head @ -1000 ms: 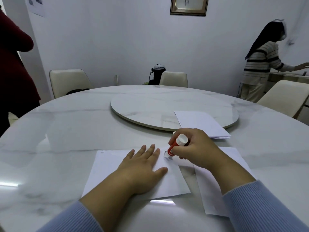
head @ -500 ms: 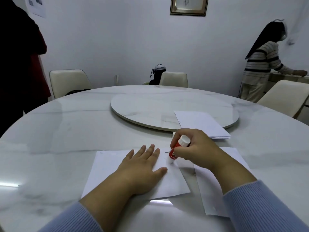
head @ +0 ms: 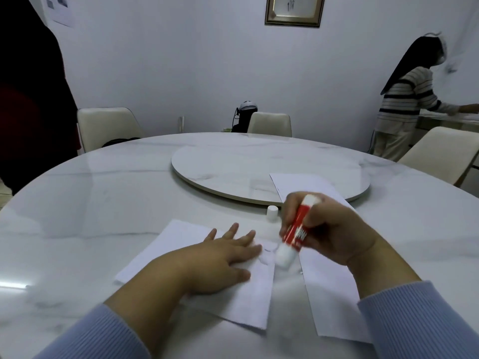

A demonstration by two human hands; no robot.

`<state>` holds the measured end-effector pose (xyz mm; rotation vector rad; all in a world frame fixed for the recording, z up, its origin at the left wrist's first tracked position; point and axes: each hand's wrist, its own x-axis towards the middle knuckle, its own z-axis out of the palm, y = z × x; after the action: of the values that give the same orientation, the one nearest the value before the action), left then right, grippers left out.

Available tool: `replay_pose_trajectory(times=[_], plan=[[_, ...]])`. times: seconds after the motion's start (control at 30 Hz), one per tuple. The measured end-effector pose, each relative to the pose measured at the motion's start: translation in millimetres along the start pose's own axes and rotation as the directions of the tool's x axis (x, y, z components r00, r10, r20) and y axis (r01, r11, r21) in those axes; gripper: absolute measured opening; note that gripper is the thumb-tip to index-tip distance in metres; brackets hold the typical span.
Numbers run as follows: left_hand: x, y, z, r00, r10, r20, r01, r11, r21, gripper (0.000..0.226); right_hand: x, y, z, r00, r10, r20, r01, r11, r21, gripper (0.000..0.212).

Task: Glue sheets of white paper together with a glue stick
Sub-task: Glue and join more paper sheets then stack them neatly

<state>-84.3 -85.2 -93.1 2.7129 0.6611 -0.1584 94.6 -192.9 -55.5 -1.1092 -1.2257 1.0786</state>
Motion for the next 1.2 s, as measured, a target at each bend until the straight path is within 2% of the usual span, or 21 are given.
replay_pose_trajectory(times=[0.03,0.07,0.13,0.17,0.2,0.23,0.3,0.37,0.43,0.47,0.53,0.67,0.8,0.97,1.03,1.2], plan=[[-4.9,0.1,-2.5,0.999,-0.022,-0.044,0.020,0.999,-0.039,0.065,0.3,-0.1,-3.7,0.992,-0.062,-0.108,0.073,0.993,0.092,0.017],[-8.5,0.2,-3.5,0.983,-0.119,-0.139,0.111,0.992,-0.063,0.066,1.0,0.5,-6.3,0.972,-0.098,-0.212,0.132,0.979,0.154,0.014],[-12.0,-2.0,0.1,0.856,-0.406,-0.321,0.425,0.905,-0.013,0.070,3.4,2.2,-7.8,0.912,-0.124,-0.390,0.213,0.958,0.193,0.015],[-13.5,0.4,1.2,0.811,-0.499,-0.306,0.534,0.845,0.037,0.076,5.0,2.8,-6.1,0.880,-0.128,-0.458,0.232,0.956,0.178,0.020],[-12.7,2.1,4.7,0.809,-0.530,-0.254,0.564,0.822,0.081,0.081,6.9,3.5,-3.7,0.845,-0.134,-0.517,0.239,0.961,0.142,0.024],[-10.8,3.0,8.1,0.856,-0.482,-0.185,0.505,0.857,0.104,0.084,8.8,4.3,-0.2,0.816,-0.142,-0.561,0.227,0.970,0.085,0.025],[-11.5,5.3,5.9,0.957,-0.290,-0.025,0.291,0.955,0.056,0.085,13.1,8.3,5.6,0.784,-0.186,-0.592,0.162,0.982,-0.094,0.019],[-12.8,3.7,1.7,0.986,-0.165,0.011,0.165,0.985,-0.052,0.076,16.3,16.2,9.2,0.787,-0.254,-0.562,0.083,0.947,-0.312,0.012],[-9.9,2.0,3.5,0.975,-0.163,-0.154,0.137,0.976,-0.168,0.057,19.1,22.9,14.0,0.818,-0.286,-0.499,0.012,0.876,-0.482,0.009],[-7.3,2.0,6.3,0.955,-0.171,-0.242,0.132,0.977,-0.166,0.053,21.1,25.9,16.4,0.839,-0.282,-0.466,-0.020,0.840,-0.543,0.009],[-2.0,3.0,12.9,0.943,-0.161,-0.292,0.149,0.987,-0.061,0.059,24.9,30.8,21.1,0.870,-0.260,-0.419,-0.059,0.788,-0.613,0.010],[6.0,-1.5,24.2,0.973,-0.141,-0.184,0.156,0.985,0.074,0.068,32.1,38.5,21.6,0.897,-0.243,-0.371,-0.079,0.735,-0.673,0.009],[9.8,-4.0,26.9,0.974,-0.155,-0.165,0.171,0.981,0.092,0.067,34.2,40.5,18.6,0.933,-0.173,-0.316,-0.101,0.716,-0.690,0.009],[9.6,-4.2,25.9,0.975,-0.167,-0.147,0.183,0.978,0.101,0.067,23.7,25.3,17.2,0.929,-0.182,-0.322,-0.108,0.699,-0.707,0.006],[9.8,-3.9,25.3,0.975,-0.164,-0.150,0.180,0.979,0.100,0.067,15.9,15.9,18.2,0.951,-0.112,-0.289,-0.128,0.708,-0.695,0.005],[9.3,-2.5,24.5,0.973,-0.170,-0.156,0.187,0.977,0.101,0.068,1.8,-4.4,19.8,0.987,0.116,-0.107,-0.157,0.666,-0.730,0.021]])
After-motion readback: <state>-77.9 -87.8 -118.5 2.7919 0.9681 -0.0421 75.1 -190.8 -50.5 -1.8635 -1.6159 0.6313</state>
